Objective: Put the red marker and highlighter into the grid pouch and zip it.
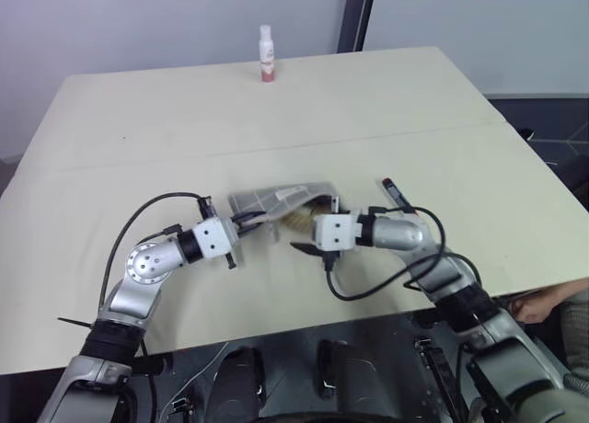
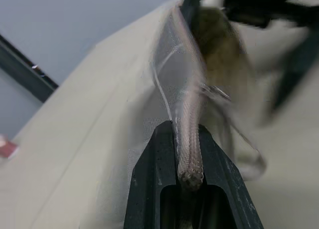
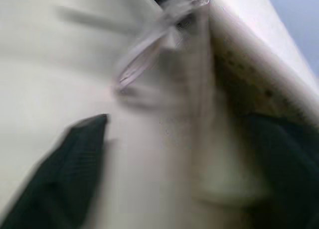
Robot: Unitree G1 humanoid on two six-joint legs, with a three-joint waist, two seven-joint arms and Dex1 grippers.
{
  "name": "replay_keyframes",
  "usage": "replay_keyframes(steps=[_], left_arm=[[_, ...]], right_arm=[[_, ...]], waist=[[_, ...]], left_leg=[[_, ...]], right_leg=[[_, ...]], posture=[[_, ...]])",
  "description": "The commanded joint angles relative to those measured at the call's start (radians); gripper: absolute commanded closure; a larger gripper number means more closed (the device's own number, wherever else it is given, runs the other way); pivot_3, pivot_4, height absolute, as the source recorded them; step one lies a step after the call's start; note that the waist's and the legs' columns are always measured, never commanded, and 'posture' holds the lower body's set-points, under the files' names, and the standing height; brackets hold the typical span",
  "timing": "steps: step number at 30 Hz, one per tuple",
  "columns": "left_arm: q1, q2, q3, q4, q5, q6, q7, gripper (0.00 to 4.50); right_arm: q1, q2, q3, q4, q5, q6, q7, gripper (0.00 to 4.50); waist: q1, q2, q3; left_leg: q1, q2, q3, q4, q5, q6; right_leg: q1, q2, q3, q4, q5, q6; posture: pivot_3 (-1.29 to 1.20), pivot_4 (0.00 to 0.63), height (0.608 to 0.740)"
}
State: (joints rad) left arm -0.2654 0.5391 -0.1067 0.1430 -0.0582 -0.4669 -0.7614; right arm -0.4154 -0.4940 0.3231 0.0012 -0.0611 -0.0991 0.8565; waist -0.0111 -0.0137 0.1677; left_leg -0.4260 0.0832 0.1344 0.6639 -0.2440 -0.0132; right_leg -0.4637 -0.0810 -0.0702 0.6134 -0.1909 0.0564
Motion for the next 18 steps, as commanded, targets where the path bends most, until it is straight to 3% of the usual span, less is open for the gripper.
replay_keyframes(steps=[1,5,9,13,18], left_arm=[[0.017,0.002,0.029,-0.036,-0.015,-0.002,0.020,4.50],[0.025,0.003,0.031,-0.022,-0.002,-0.013,0.028,4.50],[0.015,0.002,0.029,-0.003,0.002,-0.021,0.033,4.50],[-0.001,-0.009,0.015,0.018,0.016,-0.026,0.039,4.50],[-0.024,-0.026,-0.001,0.034,0.033,-0.038,0.037,4.50]], right_arm=[[0.082,-0.016,-0.131,-0.202,0.194,0.143,0.013,0.02],[0.271,-0.041,-0.272,-0.371,0.345,0.268,-0.020,0.02],[0.398,-0.027,-0.398,-0.373,0.362,0.388,-0.156,0.02],[0.357,-0.008,-0.512,-0.267,0.340,0.427,-0.307,0.02],[0.256,-0.065,-0.547,-0.094,0.306,0.472,-0.349,0.02]], waist=[[0.000,0.000,0.000],[0.004,0.000,0.000],[0.004,0.000,0.000],[-0.003,0.000,0.000],[-0.001,0.000,0.000]], left_leg=[[0.000,0.000,0.000,0.000,0.000,0.000],[0.000,0.000,-0.001,0.000,0.000,0.000],[0.001,0.000,-0.001,0.000,0.000,0.000],[0.001,0.000,-0.001,0.001,-0.001,-0.001],[0.001,0.000,-0.002,0.001,0.000,0.000]], right_leg=[[0.000,0.000,0.000,0.000,0.000,0.000],[0.000,0.000,0.000,0.000,0.000,0.000],[0.001,-0.001,0.000,-0.001,-0.001,0.002],[0.001,-0.001,0.000,-0.001,-0.001,0.001],[0.001,0.001,0.000,0.000,-0.001,0.001]], posture=[[0.00,0.150,0.740],[0.00,0.150,0.740],[0.00,0.150,0.740],[0.00,0.150,0.740],[0.00,0.150,0.740]])
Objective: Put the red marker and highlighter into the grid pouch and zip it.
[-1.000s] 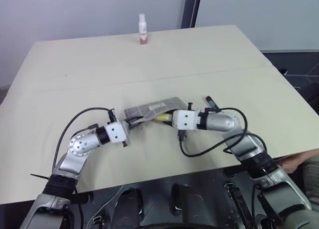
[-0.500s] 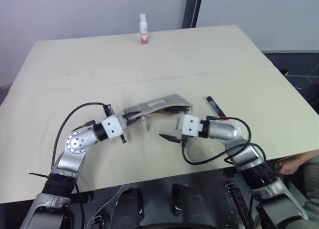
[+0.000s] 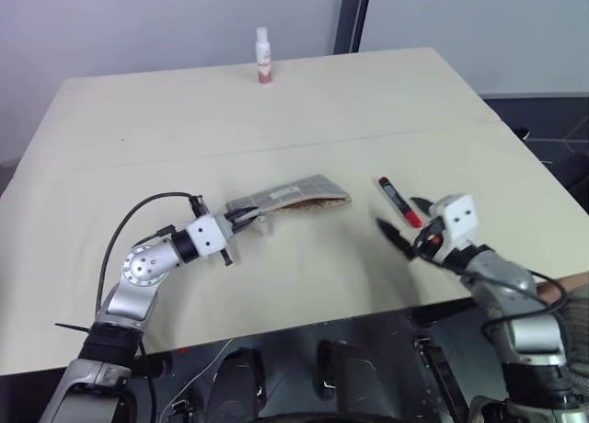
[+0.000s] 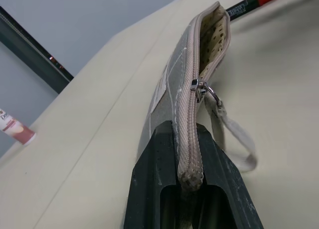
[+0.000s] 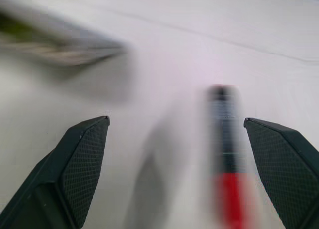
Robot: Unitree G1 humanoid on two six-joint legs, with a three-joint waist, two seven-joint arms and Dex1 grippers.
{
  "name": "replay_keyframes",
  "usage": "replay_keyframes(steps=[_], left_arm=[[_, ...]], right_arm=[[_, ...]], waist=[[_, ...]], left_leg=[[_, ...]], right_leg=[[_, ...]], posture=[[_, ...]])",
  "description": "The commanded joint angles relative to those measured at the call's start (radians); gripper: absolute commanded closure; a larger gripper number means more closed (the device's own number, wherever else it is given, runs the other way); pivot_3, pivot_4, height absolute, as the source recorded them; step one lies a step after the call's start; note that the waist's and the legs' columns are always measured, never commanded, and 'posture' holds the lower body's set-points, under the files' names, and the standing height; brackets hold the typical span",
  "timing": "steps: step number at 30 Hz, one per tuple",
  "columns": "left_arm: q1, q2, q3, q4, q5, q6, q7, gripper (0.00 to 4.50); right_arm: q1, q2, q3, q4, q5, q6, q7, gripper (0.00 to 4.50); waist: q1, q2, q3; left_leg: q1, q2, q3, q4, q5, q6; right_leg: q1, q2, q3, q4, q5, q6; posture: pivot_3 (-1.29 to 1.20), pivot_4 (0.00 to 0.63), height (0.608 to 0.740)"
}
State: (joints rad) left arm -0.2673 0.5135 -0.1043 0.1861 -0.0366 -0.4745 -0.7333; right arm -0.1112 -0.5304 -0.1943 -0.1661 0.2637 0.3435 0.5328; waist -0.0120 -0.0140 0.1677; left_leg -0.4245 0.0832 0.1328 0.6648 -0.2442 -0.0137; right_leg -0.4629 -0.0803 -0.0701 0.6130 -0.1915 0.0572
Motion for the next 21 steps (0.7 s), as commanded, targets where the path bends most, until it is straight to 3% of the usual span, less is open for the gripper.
replay_keyframes(steps=[1,9,12,18,19,21], left_arm=[[-0.025,-0.001,-0.006,-0.007,0.019,-0.036,0.007,4.50],[-0.021,-0.012,-0.005,-0.023,0.029,-0.029,0.019,4.50],[0.000,-0.015,-0.003,-0.041,0.030,-0.027,0.031,4.50],[0.012,-0.016,-0.005,-0.052,0.034,-0.018,0.045,4.50],[0.011,-0.018,-0.008,-0.051,0.035,-0.018,0.045,4.50],[0.007,-0.019,-0.014,-0.046,0.035,-0.021,0.044,4.50]], right_arm=[[-0.068,-0.037,-0.030,0.110,-0.021,0.058,-0.033,0.02],[-0.168,-0.079,0.005,0.223,0.054,0.238,0.090,0.02],[-0.162,-0.107,0.065,0.252,0.004,0.249,0.111,0.89],[-0.164,-0.099,0.020,0.161,0.067,0.235,0.136,3.97],[-0.162,-0.096,0.008,0.118,0.096,0.192,0.173,4.17],[-0.139,-0.126,0.038,0.036,0.082,0.020,0.283,4.16]], waist=[[0.000,0.000,0.000],[0.000,0.000,0.000],[0.000,0.000,0.000],[0.000,0.000,0.000],[0.000,0.000,0.000],[0.000,0.000,0.000]], left_leg=[[0.000,0.000,0.000,0.000,0.000,0.000],[-0.001,0.000,0.000,-0.001,0.000,0.001],[0.000,0.000,0.000,-0.001,0.000,0.001],[0.000,0.000,0.000,0.000,0.000,0.000],[0.000,0.000,0.000,0.000,0.000,0.000],[0.000,0.000,0.000,0.000,0.000,0.000]], right_leg=[[0.000,0.000,0.000,0.000,0.000,0.000],[0.000,0.000,0.000,0.000,0.001,-0.002],[0.000,0.000,0.000,0.000,0.001,-0.002],[0.000,0.000,0.000,0.000,0.000,0.000],[0.000,0.000,0.000,0.000,0.000,0.000],[0.000,0.000,0.000,0.000,0.000,0.000]], posture=[[0.00,0.150,0.740],[0.00,0.150,0.740],[0.00,0.150,0.740],[0.00,0.150,0.740],[0.00,0.150,0.740],[0.00,0.150,0.740]])
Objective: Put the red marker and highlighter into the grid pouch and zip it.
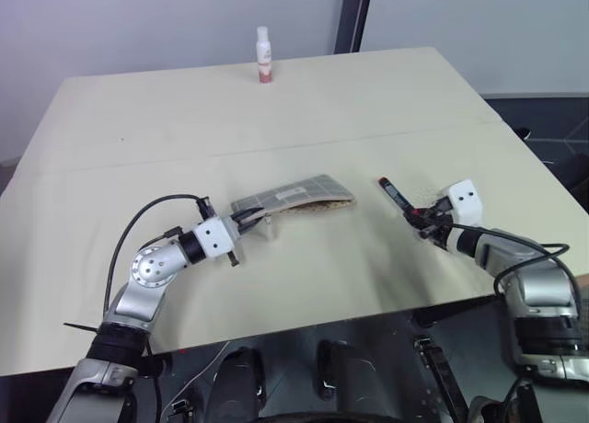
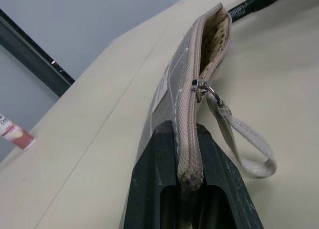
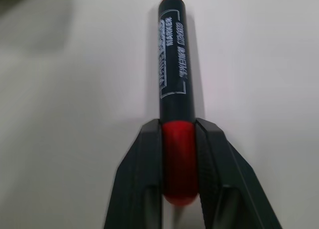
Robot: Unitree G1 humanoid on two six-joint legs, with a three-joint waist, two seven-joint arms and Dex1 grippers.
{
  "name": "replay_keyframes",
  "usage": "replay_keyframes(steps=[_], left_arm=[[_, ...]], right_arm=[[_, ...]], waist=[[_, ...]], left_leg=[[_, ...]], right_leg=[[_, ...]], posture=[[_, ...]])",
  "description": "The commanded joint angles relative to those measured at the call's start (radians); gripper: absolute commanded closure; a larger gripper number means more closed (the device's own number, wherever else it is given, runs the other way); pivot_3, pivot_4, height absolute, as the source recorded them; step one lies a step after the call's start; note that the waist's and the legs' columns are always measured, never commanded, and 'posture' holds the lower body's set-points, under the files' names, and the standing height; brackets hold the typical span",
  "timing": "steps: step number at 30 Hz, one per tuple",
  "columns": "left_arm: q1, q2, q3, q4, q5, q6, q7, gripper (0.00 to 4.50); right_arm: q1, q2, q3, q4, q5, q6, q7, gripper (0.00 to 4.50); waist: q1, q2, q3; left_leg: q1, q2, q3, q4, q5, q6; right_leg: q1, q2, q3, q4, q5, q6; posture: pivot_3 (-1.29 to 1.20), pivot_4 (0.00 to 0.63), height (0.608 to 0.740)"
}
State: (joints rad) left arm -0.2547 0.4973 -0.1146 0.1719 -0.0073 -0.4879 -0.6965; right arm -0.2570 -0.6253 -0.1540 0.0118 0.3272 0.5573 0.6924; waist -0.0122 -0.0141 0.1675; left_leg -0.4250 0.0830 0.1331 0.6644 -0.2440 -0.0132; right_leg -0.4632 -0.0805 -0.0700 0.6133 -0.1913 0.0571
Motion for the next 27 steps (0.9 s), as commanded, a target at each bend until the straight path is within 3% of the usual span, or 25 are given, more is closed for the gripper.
replay_keyframes(steps=[1,5,11,17,23,27], left_arm=[[-0.009,-0.004,-0.006,-0.027,0.006,-0.009,0.005,4.50],[-0.030,-0.007,-0.017,-0.003,0.009,-0.019,0.001,4.50],[-0.054,-0.008,-0.027,0.031,0.018,-0.041,-0.003,4.50],[-0.057,-0.010,-0.027,0.028,0.016,-0.042,0.000,4.50],[-0.043,-0.012,-0.028,0.013,0.019,-0.035,0.006,4.50],[-0.041,-0.013,-0.027,0.011,0.020,-0.032,0.009,4.50]], right_arm=[[0.022,-0.043,0.016,-0.179,0.018,-0.249,0.174,4.16],[0.039,-0.068,0.079,-0.283,0.012,-0.283,0.237,4.16],[0.047,-0.169,0.214,-0.206,-0.265,-0.508,0.218,4.16],[0.038,-0.151,0.214,-0.149,-0.268,-0.564,0.219,4.16],[0.023,-0.078,0.156,-0.196,-0.090,-0.529,0.253,4.16],[0.066,-0.128,0.196,-0.198,-0.131,-0.579,0.321,4.16]], waist=[[0.000,0.001,0.000],[0.002,0.000,0.000],[0.003,-0.001,0.000],[0.001,-0.001,0.000],[0.002,-0.001,0.000],[0.005,-0.001,0.001]], left_leg=[[0.000,0.000,0.000,0.000,0.000,0.000],[0.000,0.000,0.000,0.000,0.000,0.000],[0.000,-0.001,0.000,0.001,0.000,0.000],[0.000,0.000,0.000,0.001,0.000,0.000],[0.000,0.000,0.000,0.001,0.000,0.000],[0.000,0.000,0.000,0.001,0.000,0.000]], right_leg=[[0.000,0.000,0.000,0.000,0.000,0.001],[0.000,0.000,0.000,0.000,-0.001,0.002],[0.001,-0.001,0.000,-0.001,-0.001,0.002],[0.000,0.000,0.000,-0.001,-0.001,0.002],[0.001,0.000,0.000,0.000,0.000,0.000],[0.001,0.000,0.000,0.000,0.000,0.000]], posture=[[0.00,0.150,0.740],[0.00,0.150,0.740],[0.00,0.150,0.740],[0.00,0.150,0.740],[0.00,0.150,0.740],[0.00,0.150,0.740]])
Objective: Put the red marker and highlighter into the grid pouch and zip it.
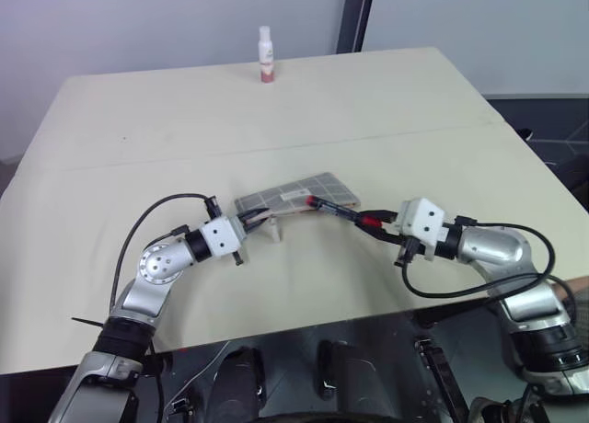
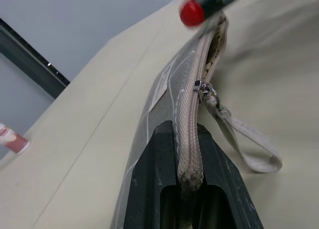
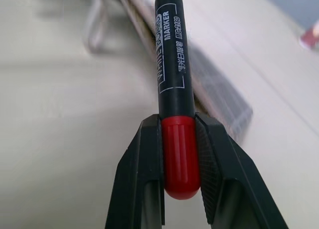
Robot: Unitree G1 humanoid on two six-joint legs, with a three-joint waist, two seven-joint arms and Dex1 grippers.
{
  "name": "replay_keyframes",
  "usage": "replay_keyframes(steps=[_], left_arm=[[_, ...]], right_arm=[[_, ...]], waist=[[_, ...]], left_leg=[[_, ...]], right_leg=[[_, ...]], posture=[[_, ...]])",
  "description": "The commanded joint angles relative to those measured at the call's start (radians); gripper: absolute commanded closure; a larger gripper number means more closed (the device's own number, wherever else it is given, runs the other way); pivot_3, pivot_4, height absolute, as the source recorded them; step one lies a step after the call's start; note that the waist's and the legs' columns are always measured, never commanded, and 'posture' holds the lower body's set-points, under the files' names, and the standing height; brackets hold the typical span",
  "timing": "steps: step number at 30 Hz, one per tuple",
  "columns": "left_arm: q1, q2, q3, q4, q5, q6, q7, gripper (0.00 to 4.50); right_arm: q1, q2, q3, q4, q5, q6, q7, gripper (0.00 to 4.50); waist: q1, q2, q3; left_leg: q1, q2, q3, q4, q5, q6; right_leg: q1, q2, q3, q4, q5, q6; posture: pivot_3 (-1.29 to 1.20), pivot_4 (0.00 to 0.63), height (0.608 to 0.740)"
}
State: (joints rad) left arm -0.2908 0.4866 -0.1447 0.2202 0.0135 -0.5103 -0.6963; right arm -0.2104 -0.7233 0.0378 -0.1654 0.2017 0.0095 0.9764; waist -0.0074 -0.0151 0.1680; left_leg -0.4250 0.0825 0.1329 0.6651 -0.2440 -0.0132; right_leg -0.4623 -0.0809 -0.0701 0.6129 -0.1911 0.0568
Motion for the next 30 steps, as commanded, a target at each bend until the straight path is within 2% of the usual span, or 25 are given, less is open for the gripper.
replay_keyframes(steps=[1,8,25,30], left_arm=[[-0.006,-0.002,0.003,-0.038,0.000,-0.009,0.010,4.50],[-0.006,-0.006,0.004,-0.051,-0.003,-0.002,0.011,4.50],[-0.008,-0.014,0.001,-0.067,0.007,0.014,0.011,4.50],[-0.004,-0.018,-0.003,-0.079,0.011,0.018,0.012,4.50]], right_arm=[[0.023,-0.039,0.010,-0.010,-0.020,-0.035,0.041,4.16],[-0.020,-0.029,0.000,0.068,-0.075,-0.008,-0.029,4.16],[-0.047,-0.035,-0.024,0.035,0.025,0.036,0.043,4.16],[-0.070,-0.042,0.000,0.078,-0.028,0.027,0.030,4.16]], waist=[[0.000,0.000,0.000],[-0.004,0.000,0.000],[-0.002,0.000,0.000],[-0.003,0.000,0.000]], left_leg=[[0.000,0.000,0.000,0.000,0.000,0.000],[0.001,0.000,0.000,0.000,0.000,0.000],[0.001,0.000,0.000,0.000,0.000,0.000],[0.001,0.000,0.000,0.000,0.000,0.000]], right_leg=[[0.000,0.000,0.000,0.000,0.000,0.000],[0.000,0.000,0.000,0.000,-0.001,0.001],[0.000,0.000,0.000,0.000,0.000,0.000],[0.000,0.000,0.000,0.001,0.000,0.000]], posture=[[0.00,0.150,0.740],[0.00,0.150,0.740],[0.00,0.150,0.740],[0.00,0.150,0.740]])
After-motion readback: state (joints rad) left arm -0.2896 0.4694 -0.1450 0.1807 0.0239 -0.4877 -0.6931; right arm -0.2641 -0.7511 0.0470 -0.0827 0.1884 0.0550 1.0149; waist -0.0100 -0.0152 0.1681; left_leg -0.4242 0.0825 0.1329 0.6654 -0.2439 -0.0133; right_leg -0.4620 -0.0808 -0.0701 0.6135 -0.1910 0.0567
